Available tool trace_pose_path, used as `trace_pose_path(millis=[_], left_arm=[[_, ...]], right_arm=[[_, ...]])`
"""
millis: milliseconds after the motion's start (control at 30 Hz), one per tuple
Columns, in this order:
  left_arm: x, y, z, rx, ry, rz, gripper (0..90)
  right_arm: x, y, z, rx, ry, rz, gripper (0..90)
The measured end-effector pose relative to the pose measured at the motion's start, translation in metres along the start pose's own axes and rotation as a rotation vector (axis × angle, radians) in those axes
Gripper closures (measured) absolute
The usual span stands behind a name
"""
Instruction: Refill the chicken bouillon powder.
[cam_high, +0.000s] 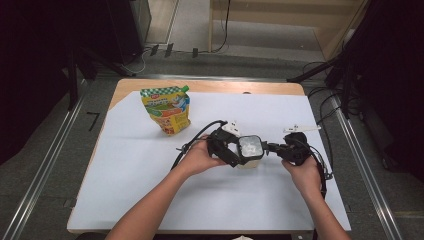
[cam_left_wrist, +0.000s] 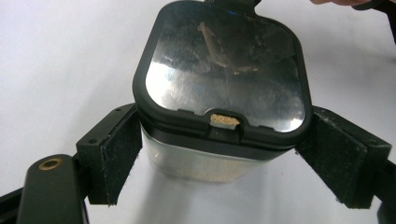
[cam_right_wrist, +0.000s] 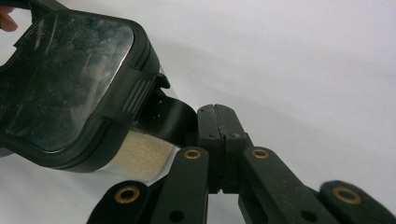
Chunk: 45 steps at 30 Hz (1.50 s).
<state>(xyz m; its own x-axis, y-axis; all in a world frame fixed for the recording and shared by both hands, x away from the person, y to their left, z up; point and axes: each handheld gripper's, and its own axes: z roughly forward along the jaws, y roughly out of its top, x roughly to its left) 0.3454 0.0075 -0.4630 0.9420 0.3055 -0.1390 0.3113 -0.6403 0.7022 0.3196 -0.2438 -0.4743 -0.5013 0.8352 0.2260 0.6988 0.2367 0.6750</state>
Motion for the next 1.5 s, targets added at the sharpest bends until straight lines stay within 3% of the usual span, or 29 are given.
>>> trace_pose_path(millis=[100,733,900,933,967,1000,1100,1300,1500], left_arm=[[0.000,0.001,-0.002,-0.010,-0.006,-0.016,16.3],[-0.004,0.014,-0.012,0.011,0.019,0.025,16.9],[-0.007,0.019,-0.017,-0.009,0.035,0.046,18.0],[-0.008,0.020,-0.019,-0.013,0.011,0.054,19.4],[-0.008,0.021,-0.022,-0.033,-0.028,0.054,33.7],[-0.009,0.023,-0.023,-0.037,-0.020,0.060,39.7],[-0.014,0.028,-0.024,-0.026,-0.032,0.069,40.1],[-0.017,0.039,-0.025,-0.004,-0.081,0.041,56.4],[-0.023,0.053,-0.024,0.022,-0.101,0.044,66.5]], right_arm=[[0.001,0.000,0.000,0.000,-0.004,-0.001,90.0],[0.002,-0.002,0.000,0.001,-0.007,-0.010,90.0],[0.002,-0.001,-0.001,-0.003,-0.002,-0.009,90.0],[0.002,-0.001,-0.001,-0.004,-0.002,-0.009,90.0],[0.002,-0.001,-0.001,-0.006,0.000,-0.009,90.0],[0.002,-0.001,-0.002,-0.007,0.000,-0.010,90.0],[0.003,-0.001,-0.002,-0.007,0.001,-0.012,90.0],[0.003,-0.001,-0.002,-0.007,0.007,-0.007,90.0],[0.002,-0.002,-0.002,-0.005,0.005,-0.015,90.0]])
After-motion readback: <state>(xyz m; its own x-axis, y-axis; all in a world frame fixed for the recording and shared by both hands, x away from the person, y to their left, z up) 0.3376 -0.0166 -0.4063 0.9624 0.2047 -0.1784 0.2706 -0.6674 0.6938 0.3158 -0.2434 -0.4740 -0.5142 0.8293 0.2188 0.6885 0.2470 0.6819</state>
